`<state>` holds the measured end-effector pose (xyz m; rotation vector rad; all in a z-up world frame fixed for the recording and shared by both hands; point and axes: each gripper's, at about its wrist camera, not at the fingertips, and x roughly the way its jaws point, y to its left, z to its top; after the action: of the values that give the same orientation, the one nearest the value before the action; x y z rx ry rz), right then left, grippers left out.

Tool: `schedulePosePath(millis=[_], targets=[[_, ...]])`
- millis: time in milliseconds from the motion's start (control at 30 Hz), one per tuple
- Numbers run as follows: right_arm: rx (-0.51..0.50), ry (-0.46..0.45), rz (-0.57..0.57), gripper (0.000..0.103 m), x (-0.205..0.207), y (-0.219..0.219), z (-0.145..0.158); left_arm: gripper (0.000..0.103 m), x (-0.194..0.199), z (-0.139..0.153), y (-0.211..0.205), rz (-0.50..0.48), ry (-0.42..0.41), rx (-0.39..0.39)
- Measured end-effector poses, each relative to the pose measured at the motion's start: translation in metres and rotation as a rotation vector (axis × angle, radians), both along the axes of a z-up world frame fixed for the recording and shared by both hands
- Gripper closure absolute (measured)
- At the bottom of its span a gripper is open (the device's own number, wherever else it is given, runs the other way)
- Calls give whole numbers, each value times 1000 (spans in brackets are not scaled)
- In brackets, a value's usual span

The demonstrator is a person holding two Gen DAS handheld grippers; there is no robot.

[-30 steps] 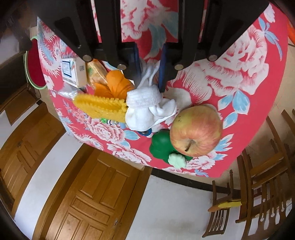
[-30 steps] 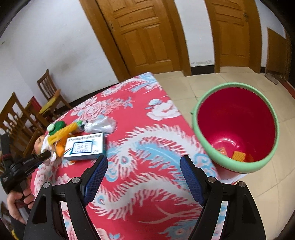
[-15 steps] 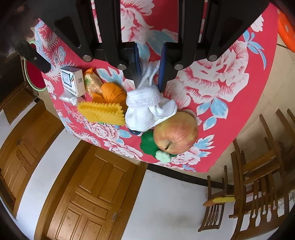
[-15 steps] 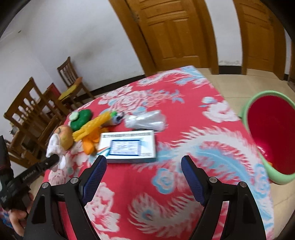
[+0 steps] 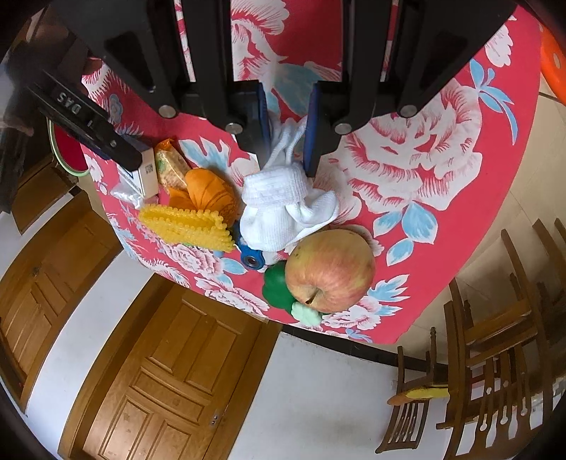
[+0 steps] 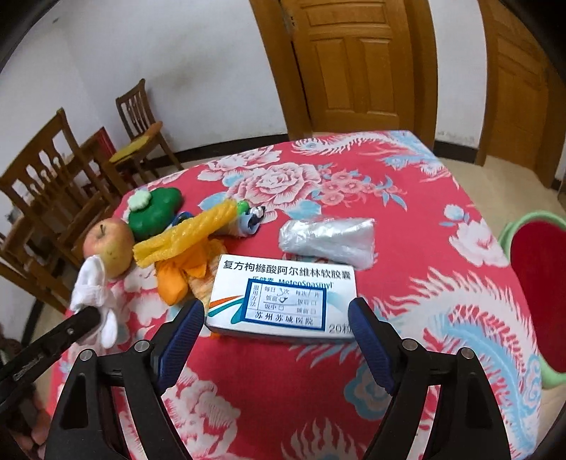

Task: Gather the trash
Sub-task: 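Hold the white cloth in the left tool while the right tool approaches the white medicine box, then grasp the white medicine box with the right tool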

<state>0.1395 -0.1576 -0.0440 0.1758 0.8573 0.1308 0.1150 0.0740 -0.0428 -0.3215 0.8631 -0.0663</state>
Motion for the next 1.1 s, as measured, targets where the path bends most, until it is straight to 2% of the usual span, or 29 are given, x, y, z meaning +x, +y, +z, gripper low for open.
schedulePosePath(millis=[233, 700, 1100], targets=[[-20, -8, -20, 19, 4, -2, -1, 86, -1, 0, 1, 1, -1, -3], [-62, -5, 11, 19, 1, 3, -2, 86, 0, -1, -5, -11, 3, -11], [-62, 26, -37, 19, -25, -36, -6, 86, -1, 0, -7, -20, 0, -13]])
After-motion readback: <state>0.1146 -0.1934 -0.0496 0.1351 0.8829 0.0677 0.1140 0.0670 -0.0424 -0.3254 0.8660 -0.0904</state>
